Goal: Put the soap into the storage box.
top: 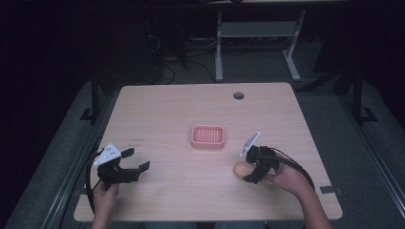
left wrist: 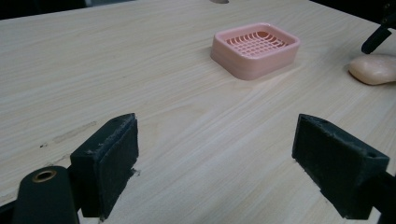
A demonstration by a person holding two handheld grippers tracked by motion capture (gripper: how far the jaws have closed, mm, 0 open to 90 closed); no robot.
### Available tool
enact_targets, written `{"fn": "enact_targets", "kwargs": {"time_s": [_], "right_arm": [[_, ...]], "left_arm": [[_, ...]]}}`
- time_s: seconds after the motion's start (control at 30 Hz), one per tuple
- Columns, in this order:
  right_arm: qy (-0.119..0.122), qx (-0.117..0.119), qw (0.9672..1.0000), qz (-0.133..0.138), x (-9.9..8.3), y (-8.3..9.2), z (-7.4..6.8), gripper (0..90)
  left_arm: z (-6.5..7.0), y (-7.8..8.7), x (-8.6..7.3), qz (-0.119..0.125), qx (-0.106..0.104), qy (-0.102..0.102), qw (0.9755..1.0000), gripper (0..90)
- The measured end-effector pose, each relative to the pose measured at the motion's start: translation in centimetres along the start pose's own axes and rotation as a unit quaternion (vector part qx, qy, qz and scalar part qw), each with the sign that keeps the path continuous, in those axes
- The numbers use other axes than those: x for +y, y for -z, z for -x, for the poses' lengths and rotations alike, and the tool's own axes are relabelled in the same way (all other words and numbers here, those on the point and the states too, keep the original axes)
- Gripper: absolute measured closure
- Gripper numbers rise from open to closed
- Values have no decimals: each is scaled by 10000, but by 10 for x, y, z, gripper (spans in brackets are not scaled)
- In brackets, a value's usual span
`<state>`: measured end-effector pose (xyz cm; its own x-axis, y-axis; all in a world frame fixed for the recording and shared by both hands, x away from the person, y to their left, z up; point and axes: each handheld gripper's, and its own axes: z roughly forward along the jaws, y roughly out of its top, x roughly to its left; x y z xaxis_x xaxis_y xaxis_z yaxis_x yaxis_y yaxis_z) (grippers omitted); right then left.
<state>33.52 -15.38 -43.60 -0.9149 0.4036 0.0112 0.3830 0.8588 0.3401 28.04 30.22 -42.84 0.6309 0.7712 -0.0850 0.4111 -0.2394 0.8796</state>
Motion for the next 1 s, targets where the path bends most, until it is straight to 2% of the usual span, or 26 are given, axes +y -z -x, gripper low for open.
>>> {"fn": "enact_targets", "kwargs": {"time_s": [0.13, 0.4, 0.73, 1.0], "right_arm": [[29, 0, 9999, -148, 2, -4, 0, 231], [78, -6, 9996, -272, 4, -9, -1, 263], [108, -32, 9993, -348, 5, -11, -2, 310], [80, -13, 9993, -361, 6, -11, -2, 314]], "left_arm": [[0, 0, 0, -6, -3, 7, 10000, 143], [0, 0, 0, -1, -12, 4, 10000, 142], [-1, 0, 0, -3, -1, 15, 10000, 143], [-1, 0, 0, 15, -9, 5, 10000, 143]]}}
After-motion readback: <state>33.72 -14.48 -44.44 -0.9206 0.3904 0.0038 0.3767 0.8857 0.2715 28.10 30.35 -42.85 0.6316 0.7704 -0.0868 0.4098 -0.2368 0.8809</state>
